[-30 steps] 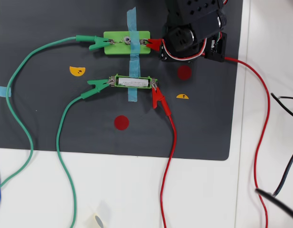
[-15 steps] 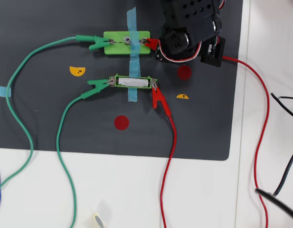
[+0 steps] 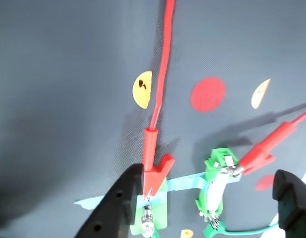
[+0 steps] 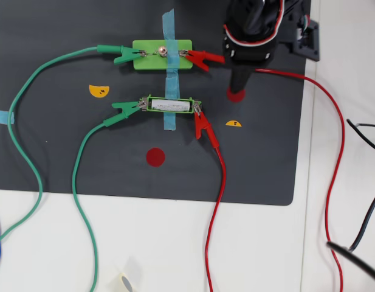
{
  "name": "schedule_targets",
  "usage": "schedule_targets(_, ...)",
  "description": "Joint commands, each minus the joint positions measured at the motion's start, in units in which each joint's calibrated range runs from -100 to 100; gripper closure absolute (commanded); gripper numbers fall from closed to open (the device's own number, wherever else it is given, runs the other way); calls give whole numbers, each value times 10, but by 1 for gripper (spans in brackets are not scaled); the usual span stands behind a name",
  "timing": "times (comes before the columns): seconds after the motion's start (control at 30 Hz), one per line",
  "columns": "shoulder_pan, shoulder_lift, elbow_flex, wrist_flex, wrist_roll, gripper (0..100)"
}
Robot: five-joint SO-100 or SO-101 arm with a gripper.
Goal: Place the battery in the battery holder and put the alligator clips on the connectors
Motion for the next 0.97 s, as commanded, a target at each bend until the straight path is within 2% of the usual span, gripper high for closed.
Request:
schedule_targets(0.0,-23,-199,59,-4,68,74)
schedule_targets(0.07,105,-298,112,-13,139,74)
schedule_targets(0.13,261,-376,182,-95,163,74)
schedule_targets(0.2,330,-446,271,-172,171,74)
schedule_targets(0.33,359,-586,449,-240,173,74)
schedule_targets(0.5,424,-839,603,-239,171,74)
schedule_targets(0.7,429,-841,668,-237,171,74)
schedule_targets(0.8,430,-842,668,-162,171,74)
schedule_targets(0.93,433,-842,668,-153,169,74)
